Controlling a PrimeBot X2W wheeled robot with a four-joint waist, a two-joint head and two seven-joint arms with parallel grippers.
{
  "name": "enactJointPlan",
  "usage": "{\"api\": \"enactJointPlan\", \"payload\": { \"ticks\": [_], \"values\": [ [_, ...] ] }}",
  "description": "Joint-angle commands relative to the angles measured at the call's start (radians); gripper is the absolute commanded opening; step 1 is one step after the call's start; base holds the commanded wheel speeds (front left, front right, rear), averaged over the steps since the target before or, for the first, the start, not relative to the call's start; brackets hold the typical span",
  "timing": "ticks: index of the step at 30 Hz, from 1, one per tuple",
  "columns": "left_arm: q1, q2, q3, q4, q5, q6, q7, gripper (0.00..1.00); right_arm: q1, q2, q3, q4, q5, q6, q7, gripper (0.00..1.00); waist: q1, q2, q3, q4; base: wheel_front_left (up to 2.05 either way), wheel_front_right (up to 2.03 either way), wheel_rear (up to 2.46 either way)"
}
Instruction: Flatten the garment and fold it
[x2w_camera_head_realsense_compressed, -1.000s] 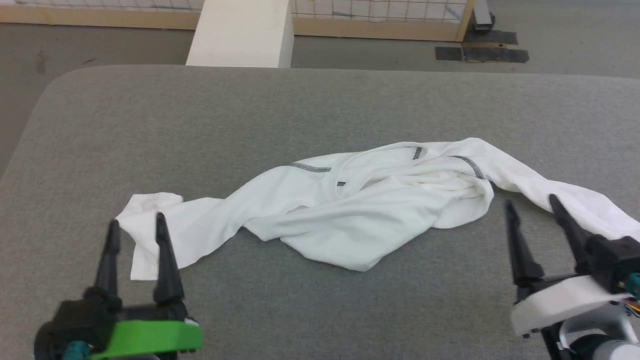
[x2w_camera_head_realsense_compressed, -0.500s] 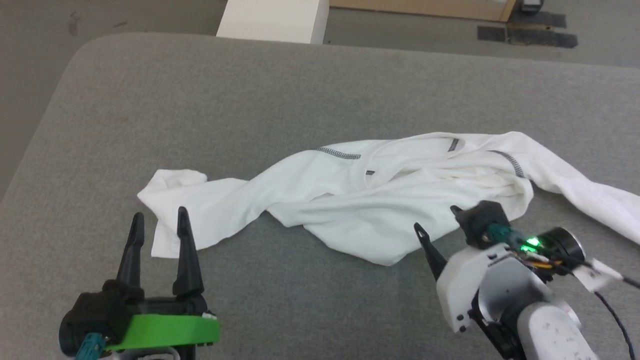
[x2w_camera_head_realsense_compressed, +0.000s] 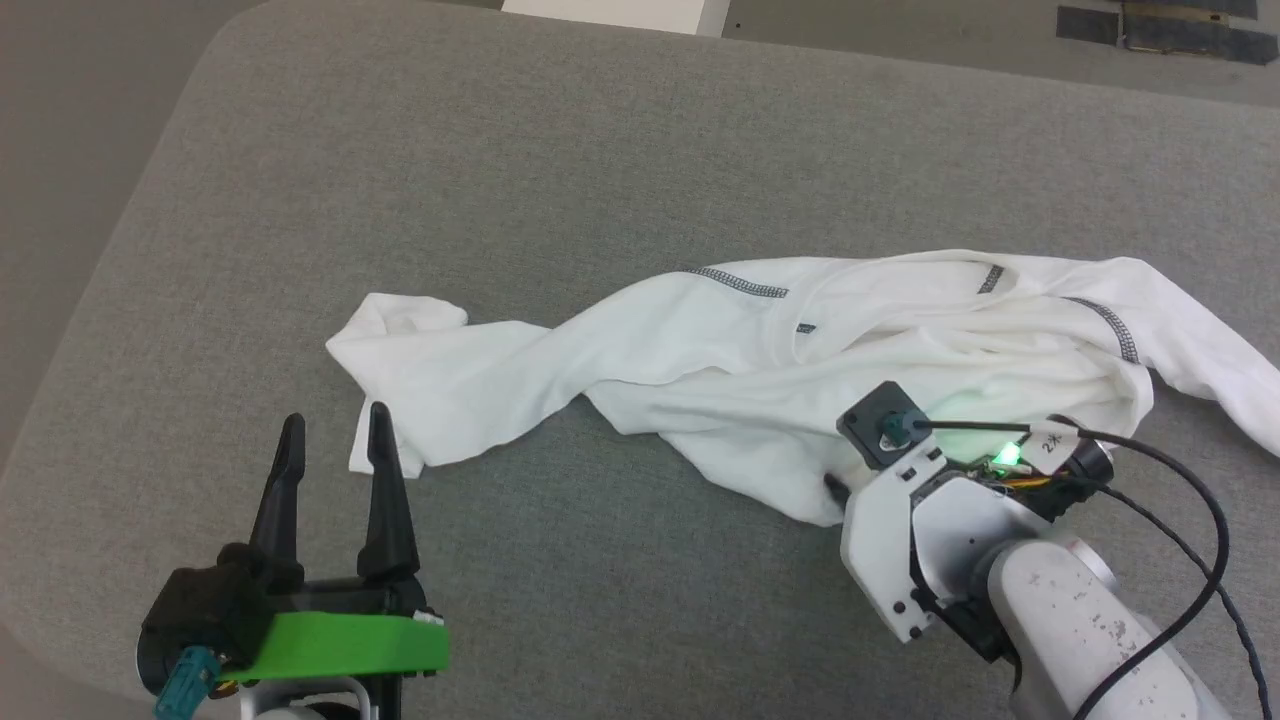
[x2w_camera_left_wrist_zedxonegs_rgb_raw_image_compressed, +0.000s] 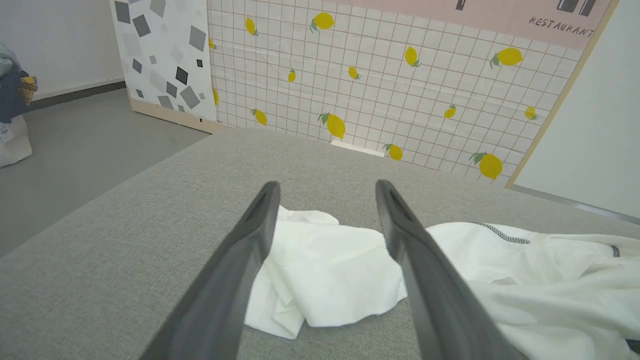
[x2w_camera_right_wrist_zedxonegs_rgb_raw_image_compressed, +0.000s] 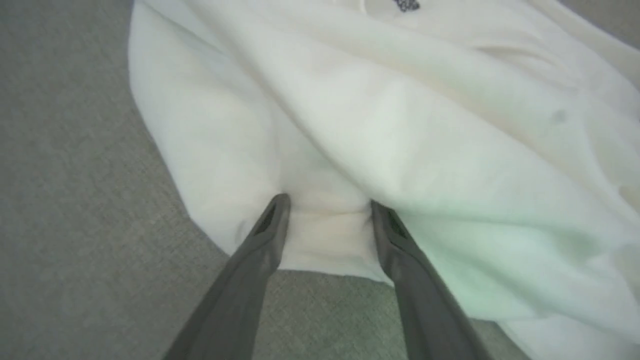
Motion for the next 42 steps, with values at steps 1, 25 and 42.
{"api": "enactJointPlan", "payload": {
  "ticks": [1,25,42],
  "values": [
    [-0.022,-0.008,0.003,0.004,0.008,-0.006,-0.004,1.00,0.003,-0.003,0.005,0.030,0.017,-0.001,0.006,0.00,0.0000,0.0000,-0.008,-0.003,0.00,0.00,0.00],
    [0.077,-0.012,0.027,0.004,0.008,-0.022,-0.004,1.00,0.437,-0.236,-0.152,-0.650,0.579,-0.001,0.545,0.00,0.0000,0.0000,-0.157,-0.155,0.00,0.00,0.00],
    [0.062,-0.012,0.021,0.029,0.012,-0.038,-0.004,1.00,0.395,-0.130,-0.186,-0.639,0.422,-0.001,0.221,1.00,0.0000,0.0000,-0.160,-0.124,0.00,0.00,0.00]
  ]
}}
